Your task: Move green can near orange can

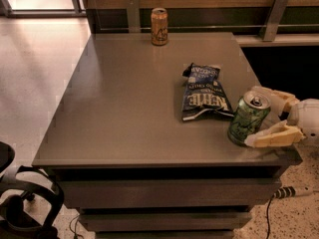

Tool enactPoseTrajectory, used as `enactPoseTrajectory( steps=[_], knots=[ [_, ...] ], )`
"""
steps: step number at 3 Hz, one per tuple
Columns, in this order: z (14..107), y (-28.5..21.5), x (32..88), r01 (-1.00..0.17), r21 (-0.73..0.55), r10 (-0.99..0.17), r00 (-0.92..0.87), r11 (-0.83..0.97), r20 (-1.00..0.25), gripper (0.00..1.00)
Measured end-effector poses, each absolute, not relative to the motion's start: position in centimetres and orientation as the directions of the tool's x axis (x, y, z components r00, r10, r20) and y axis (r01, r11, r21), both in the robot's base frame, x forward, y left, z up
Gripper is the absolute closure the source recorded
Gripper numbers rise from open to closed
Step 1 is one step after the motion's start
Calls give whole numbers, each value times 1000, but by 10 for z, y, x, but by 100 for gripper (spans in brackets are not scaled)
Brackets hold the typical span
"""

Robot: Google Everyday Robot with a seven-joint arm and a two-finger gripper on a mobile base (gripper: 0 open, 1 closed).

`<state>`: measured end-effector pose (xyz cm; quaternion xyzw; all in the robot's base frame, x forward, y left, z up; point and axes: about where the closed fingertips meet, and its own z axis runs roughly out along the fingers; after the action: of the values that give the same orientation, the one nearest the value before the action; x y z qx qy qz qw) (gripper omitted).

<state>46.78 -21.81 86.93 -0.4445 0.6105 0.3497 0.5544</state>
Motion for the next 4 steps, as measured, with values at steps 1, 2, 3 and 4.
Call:
enactPoseTrajectory(
  steps=[1,2,3,4],
  knots=[
    [871,-216,468,-932,-67,-155,12,356,-988,43],
    [871,-213,468,-934,-67,-155,13,352,-988,65],
    [871,-211,469,-935,-68,-155,14,347,-988,89],
    [872,-209,469,-936,-68,-155,15,344,-988,100]
  ],
)
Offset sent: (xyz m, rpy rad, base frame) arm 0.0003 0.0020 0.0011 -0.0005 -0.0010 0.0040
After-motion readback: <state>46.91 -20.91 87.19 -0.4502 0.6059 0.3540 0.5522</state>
